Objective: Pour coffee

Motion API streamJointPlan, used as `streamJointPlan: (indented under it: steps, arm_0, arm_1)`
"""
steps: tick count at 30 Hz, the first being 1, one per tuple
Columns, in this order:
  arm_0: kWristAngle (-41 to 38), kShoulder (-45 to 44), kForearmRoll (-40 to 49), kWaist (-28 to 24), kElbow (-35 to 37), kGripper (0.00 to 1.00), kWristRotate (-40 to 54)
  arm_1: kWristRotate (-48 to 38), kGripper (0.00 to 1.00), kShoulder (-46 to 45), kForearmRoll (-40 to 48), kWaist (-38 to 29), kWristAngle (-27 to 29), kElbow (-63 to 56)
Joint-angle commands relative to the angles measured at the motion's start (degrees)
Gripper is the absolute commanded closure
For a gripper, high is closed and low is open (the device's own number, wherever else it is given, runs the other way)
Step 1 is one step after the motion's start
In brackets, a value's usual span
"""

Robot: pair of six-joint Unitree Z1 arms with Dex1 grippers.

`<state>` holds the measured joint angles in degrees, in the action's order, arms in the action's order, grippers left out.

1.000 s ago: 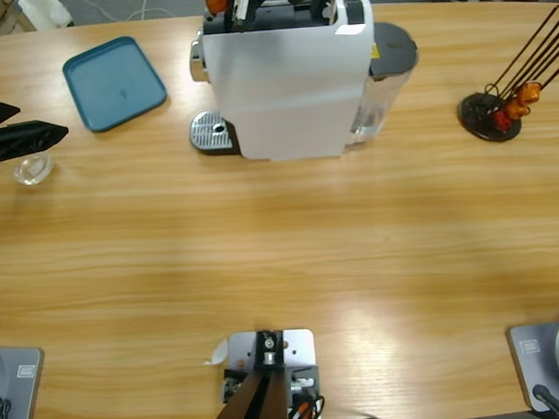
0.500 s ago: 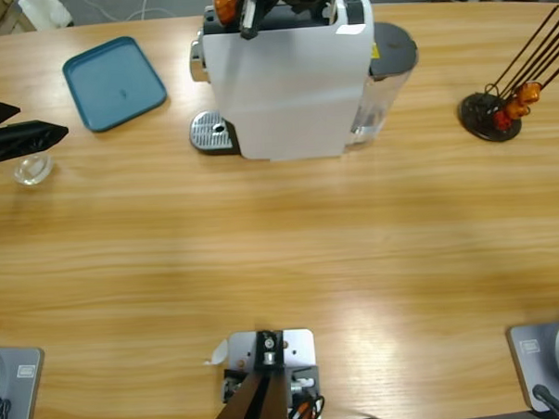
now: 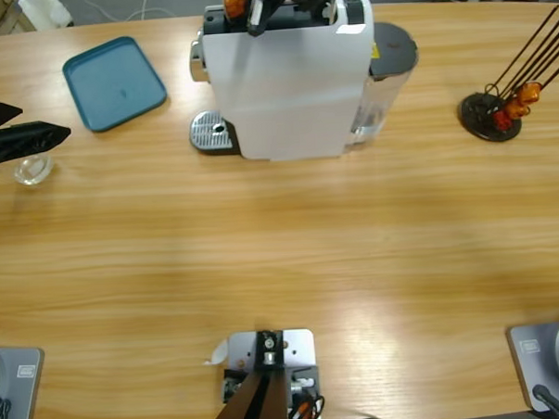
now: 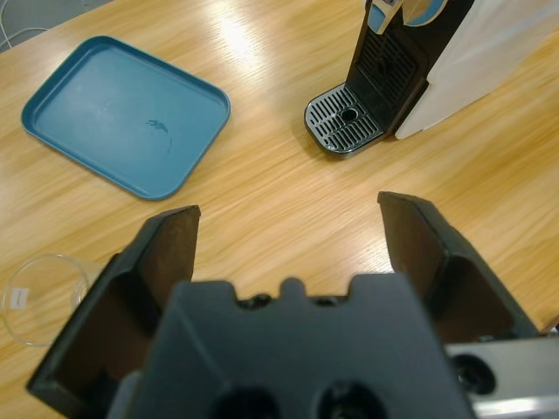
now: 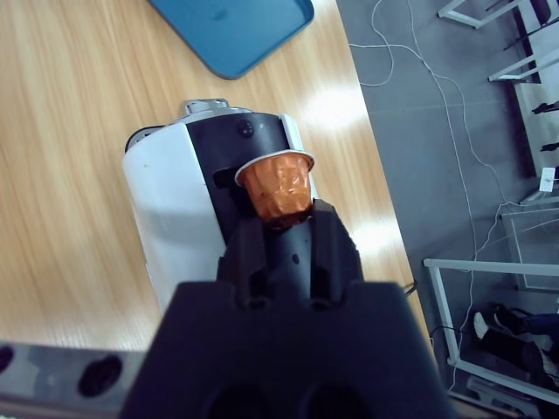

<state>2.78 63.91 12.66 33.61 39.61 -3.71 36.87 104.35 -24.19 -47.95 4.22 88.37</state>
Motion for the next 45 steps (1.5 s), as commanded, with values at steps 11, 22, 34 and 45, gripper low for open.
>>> streamJointPlan:
  steps: [11,22,34,45]
  arm_0:
    - [-0.34,1.13,-0.62,0.47,-2.26,0.119,-0.59]
    - [-0.37,1.17,-0.65,0.47,-2.26,0.119,-0.59]
    - [-0.32,1.31,-0.69,0.49,-2.28,0.119,-0.59]
    - [-0.23,1.71,-0.71,0.44,-2.40,0.119,-0.77]
  arm_1:
    - [0.66,0.302,2.96,-2.17,-1.64,1.76,-0.04]
    - [0.49,0.289,3.00,-2.30,-1.73,2.02,0.22]
    - [-7.71,0.003,-7.85,-7.25,-9.66,7.00,1.53]
    - [-15.58,0.115,-16.16,-16.24,-11.43,26.98,-6.09]
